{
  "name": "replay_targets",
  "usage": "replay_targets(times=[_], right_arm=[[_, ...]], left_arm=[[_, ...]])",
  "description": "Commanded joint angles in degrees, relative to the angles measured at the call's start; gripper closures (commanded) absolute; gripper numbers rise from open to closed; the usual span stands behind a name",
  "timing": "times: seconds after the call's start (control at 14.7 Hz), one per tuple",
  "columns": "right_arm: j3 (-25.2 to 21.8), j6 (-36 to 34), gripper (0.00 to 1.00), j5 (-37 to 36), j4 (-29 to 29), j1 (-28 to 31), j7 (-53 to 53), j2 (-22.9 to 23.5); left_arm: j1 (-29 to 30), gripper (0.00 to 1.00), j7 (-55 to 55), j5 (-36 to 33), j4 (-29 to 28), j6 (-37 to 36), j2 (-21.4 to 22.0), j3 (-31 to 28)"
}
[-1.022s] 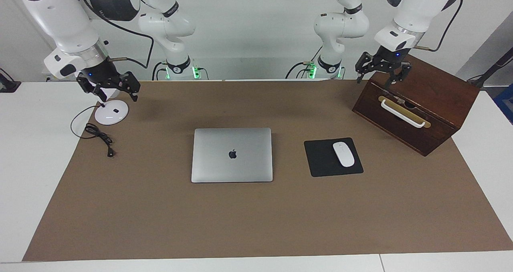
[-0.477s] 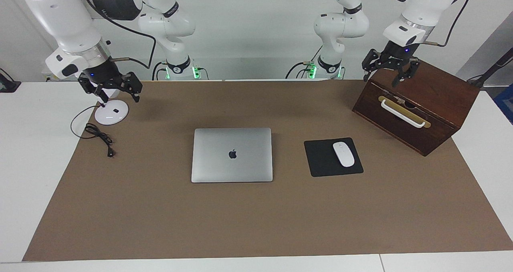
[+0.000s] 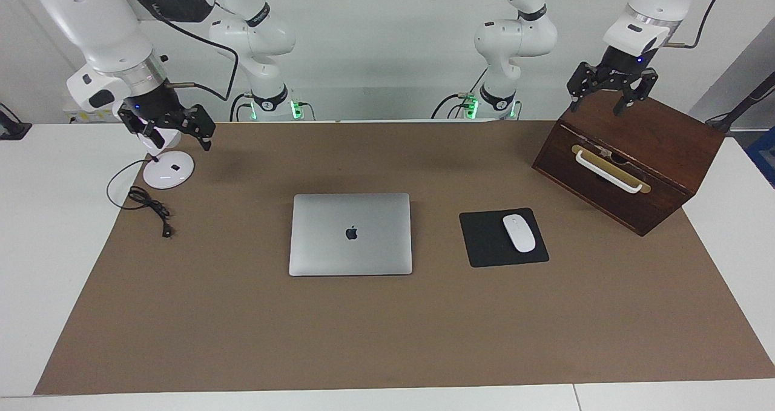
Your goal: Close laptop with both arms
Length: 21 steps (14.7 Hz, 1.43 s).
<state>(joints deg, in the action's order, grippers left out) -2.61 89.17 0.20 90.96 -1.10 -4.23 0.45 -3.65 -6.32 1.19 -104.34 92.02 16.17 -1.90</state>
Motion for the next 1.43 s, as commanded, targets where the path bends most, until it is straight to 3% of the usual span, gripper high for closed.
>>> replay_targets(times=[0.0,0.34,0.82,1.36], right_arm=[[0.50,2.22,0.00,-1.08,-0.17,0.13,-1.05,0.34],[0.50,2.32,0.00,-0.91,-0.08,-0.13,-1.14,0.16],[0.50,2.23,0.00,-0.64,0.36,-0.13,-1.05,-0.01],[0.50,2.85,0.00,-0.56,0.36,-0.05,-0.96,0.07]], left_arm=[[1.45,0.00,1.57,-1.27,9.31,-6.40,-5.25,0.41],[1.54,0.00,1.66,-1.36,13.90,-9.05,-11.33,0.31],[1.80,0.00,1.83,-1.54,10.31,-7.38,-11.51,1.19],[1.72,0.00,2.45,-1.10,10.65,-6.07,-12.22,1.02]])
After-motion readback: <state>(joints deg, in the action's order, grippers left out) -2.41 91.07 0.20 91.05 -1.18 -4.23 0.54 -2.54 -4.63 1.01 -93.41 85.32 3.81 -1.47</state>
